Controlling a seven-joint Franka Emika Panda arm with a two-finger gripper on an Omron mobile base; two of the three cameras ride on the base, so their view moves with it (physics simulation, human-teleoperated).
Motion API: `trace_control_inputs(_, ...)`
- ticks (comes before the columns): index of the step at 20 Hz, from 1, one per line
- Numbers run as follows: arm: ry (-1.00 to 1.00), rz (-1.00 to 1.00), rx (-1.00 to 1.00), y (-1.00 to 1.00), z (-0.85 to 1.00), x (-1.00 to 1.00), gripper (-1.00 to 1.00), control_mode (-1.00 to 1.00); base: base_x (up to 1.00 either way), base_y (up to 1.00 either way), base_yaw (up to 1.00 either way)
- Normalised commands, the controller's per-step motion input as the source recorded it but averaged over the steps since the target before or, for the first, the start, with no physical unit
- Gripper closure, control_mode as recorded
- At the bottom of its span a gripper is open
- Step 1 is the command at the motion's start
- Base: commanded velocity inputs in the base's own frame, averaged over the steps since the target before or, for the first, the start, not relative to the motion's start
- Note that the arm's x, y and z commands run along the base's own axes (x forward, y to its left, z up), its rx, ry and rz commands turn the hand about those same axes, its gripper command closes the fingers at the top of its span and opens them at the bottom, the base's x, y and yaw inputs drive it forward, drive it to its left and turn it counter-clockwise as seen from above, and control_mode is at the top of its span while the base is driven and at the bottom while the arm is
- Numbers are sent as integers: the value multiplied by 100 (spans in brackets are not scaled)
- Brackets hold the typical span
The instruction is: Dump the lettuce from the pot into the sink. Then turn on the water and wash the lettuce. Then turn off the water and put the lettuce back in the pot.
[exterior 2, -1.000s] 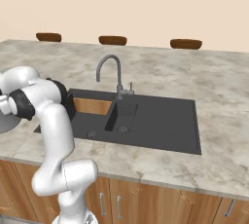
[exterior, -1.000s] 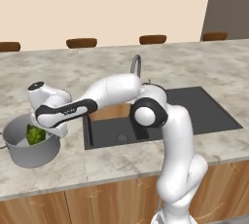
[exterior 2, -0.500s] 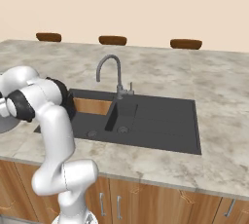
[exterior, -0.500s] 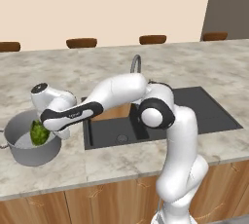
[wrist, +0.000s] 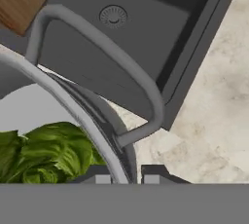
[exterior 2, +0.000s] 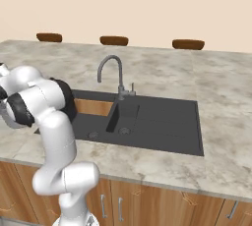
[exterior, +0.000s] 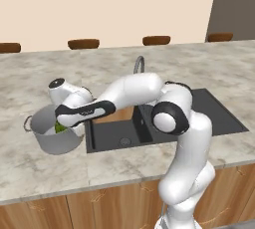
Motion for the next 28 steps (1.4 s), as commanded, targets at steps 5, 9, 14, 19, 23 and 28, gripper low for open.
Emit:
trace_control_inputs(5, -14, -18, 0, -62, 34, 13, 100, -100, 0, 0, 0)
trace_control_inputs(9, -20, -11, 0, -62, 43, 12, 100, -100, 0, 0, 0)
trace_control_inputs(14, -26, -11, 0, -54, 47, 12, 100, -100, 0, 0, 0)
trace_control_inputs(19, -21, -9, 0, -47, 63, 27, 100, -100, 0, 0, 0)
trace_control_inputs(23, -8, -10, 0, -36, 68, 34, 100, -100, 0, 0, 0)
trace_control_inputs(28, -1, -16, 0, -25, 82, 24, 100, -100, 0, 0, 0)
